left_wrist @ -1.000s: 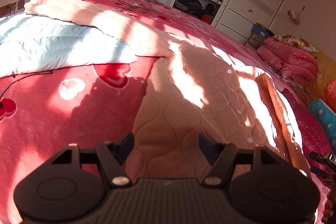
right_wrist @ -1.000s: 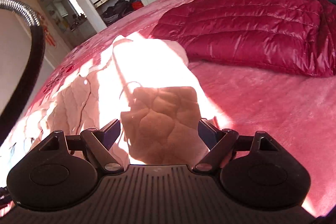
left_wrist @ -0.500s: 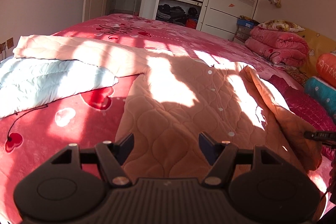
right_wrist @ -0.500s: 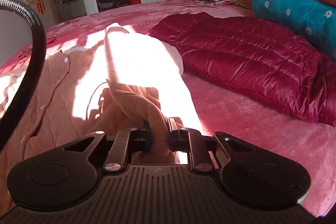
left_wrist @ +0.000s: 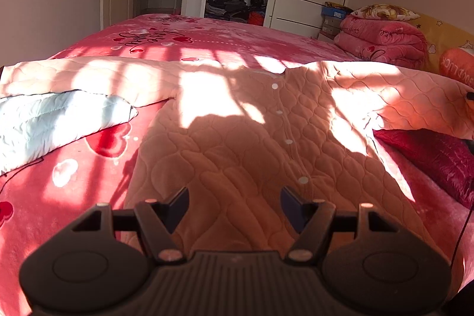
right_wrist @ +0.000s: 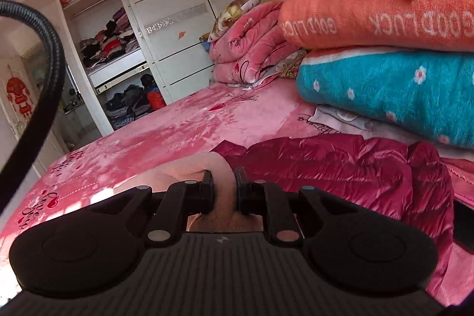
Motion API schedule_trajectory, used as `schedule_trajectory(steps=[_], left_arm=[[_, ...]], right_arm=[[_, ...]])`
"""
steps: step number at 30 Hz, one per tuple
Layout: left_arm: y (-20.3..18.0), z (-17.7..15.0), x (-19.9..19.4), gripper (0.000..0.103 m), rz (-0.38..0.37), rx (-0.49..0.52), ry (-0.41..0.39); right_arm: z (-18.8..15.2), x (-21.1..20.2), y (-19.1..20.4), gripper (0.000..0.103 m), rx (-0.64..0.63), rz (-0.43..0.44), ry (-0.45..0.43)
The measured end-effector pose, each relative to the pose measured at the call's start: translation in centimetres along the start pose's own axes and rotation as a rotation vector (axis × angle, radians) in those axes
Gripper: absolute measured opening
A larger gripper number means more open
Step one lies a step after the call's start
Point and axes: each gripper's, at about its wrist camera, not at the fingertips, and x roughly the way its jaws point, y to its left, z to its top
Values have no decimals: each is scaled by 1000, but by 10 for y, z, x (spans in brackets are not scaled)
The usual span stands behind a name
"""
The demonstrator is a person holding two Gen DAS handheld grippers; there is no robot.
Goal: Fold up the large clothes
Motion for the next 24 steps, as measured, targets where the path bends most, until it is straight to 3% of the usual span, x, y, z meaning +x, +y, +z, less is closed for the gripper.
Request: schedule_trajectory(steps=[3,8,10,14,15,19,24], left_arm=[[-7,-2,7,68,-10,12,18],[-14,-5,14,68,-9,33,41],[-13,-5,15,68,-9,34,42],[-7,-1,10,68,-17,10,25],[-5,0,8,68,-15,5,19],[7,1,2,68,13,-22,2],[34,1,-9,68,55,-107,-31]], right_arm=[[21,44,-7,16,-27,-50,11],[25,96,-11,16,-24,-115,57],[19,123,-12,24,-26,-163,84],[10,140,-23,92,-86,-290,73],[9,130,-27,102,-86,-305,46],[8,102,-36,102,-54,-300,12],[0,40,-29,102,-11,-172,-66]])
